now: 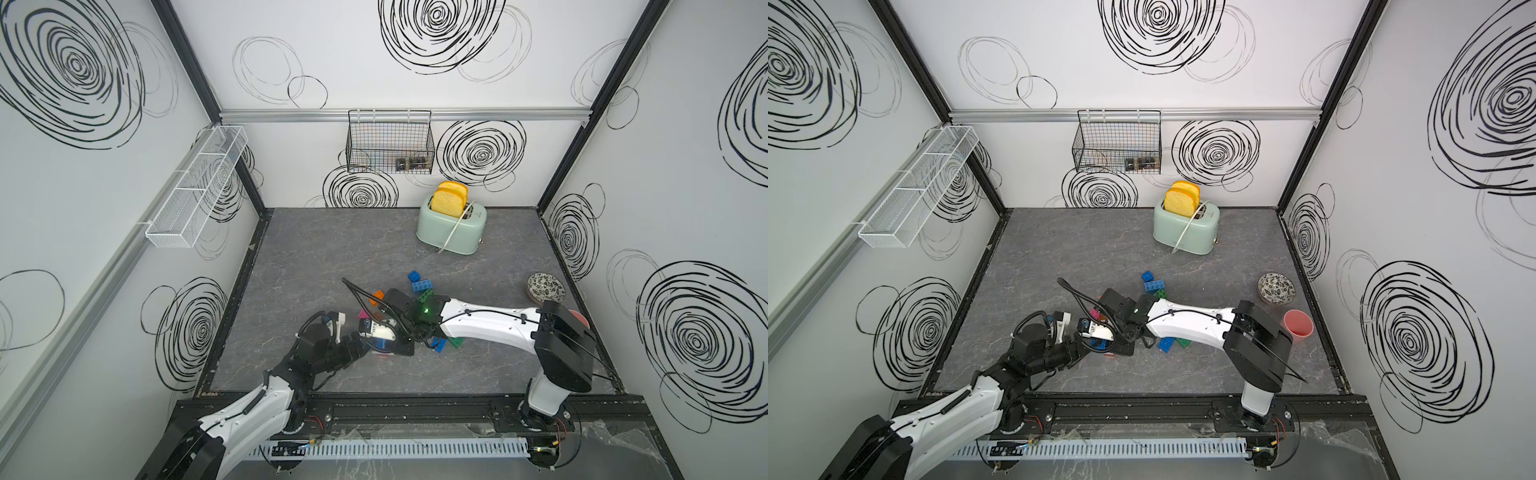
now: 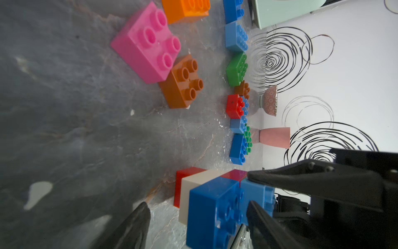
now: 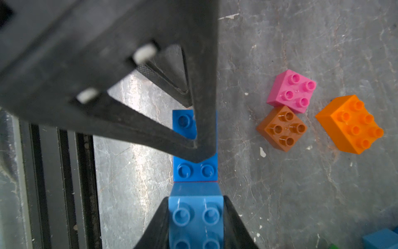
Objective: Assemble a heart with lego
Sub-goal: Assemble the lego brick with the lego brick.
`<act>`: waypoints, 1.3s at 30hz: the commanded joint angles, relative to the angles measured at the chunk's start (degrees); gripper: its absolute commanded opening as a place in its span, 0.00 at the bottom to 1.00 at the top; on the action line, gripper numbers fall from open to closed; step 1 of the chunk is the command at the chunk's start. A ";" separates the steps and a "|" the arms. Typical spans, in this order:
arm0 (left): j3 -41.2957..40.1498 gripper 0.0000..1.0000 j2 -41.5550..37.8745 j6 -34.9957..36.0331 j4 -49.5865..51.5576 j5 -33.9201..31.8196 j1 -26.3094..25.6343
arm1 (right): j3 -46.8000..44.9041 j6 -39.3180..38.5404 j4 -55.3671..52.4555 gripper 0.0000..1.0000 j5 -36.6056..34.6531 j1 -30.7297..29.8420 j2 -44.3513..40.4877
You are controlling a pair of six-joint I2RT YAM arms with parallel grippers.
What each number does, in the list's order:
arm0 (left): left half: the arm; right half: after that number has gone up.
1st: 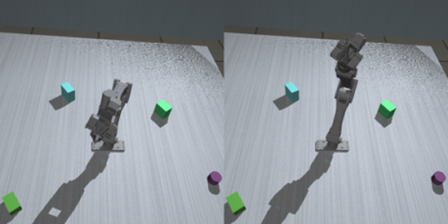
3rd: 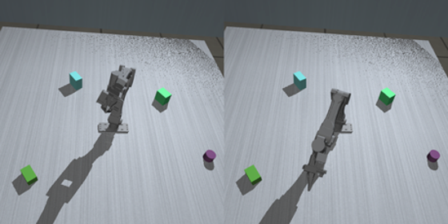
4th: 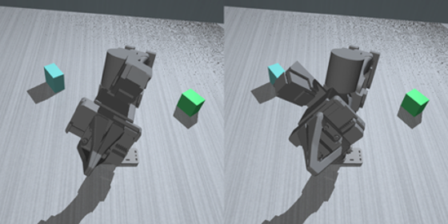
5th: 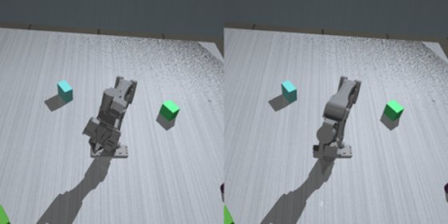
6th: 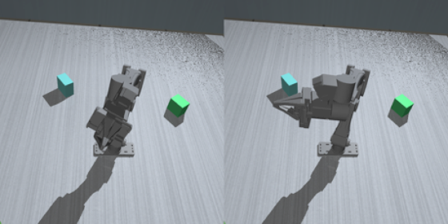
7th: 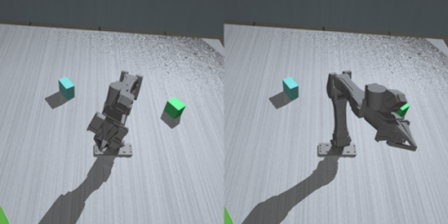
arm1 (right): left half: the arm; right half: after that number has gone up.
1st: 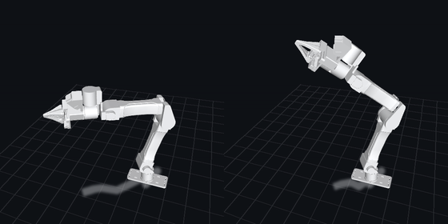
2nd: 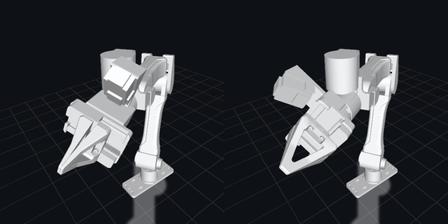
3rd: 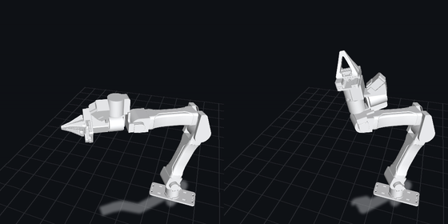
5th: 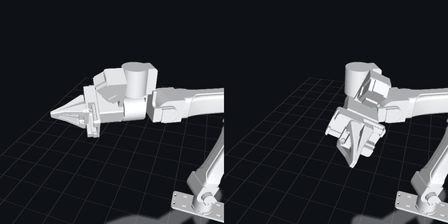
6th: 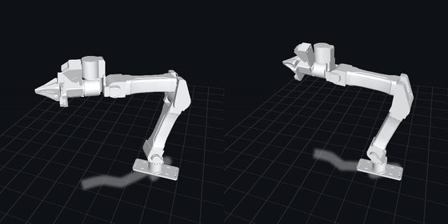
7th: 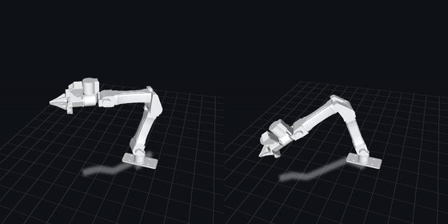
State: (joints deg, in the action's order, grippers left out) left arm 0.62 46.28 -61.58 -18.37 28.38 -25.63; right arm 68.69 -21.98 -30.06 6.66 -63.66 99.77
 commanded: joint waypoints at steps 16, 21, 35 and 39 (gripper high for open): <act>-0.97 0.77 -4.70 -1.21 3.95 -0.08 4.18 | 6.69 -1.93 -9.99 0.48 -0.34 -0.57 3.16; -0.91 0.77 -5.14 -1.19 3.88 0.27 5.10 | 8.44 -2.09 -10.66 0.52 1.08 -0.68 2.65; 5.86 0.78 -4.84 5.31 11.30 -1.52 7.25 | 6.43 1.86 -4.43 0.54 -1.54 2.27 -6.17; 8.49 0.78 -2.78 7.59 12.48 -1.75 7.37 | 2.11 6.61 -0.37 0.54 -0.41 6.85 -9.58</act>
State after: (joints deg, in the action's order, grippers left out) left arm 6.57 42.57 -56.90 -6.63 27.64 -18.68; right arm 73.54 -19.25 -33.69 6.39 -59.77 92.71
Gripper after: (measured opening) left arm 0.779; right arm 0.539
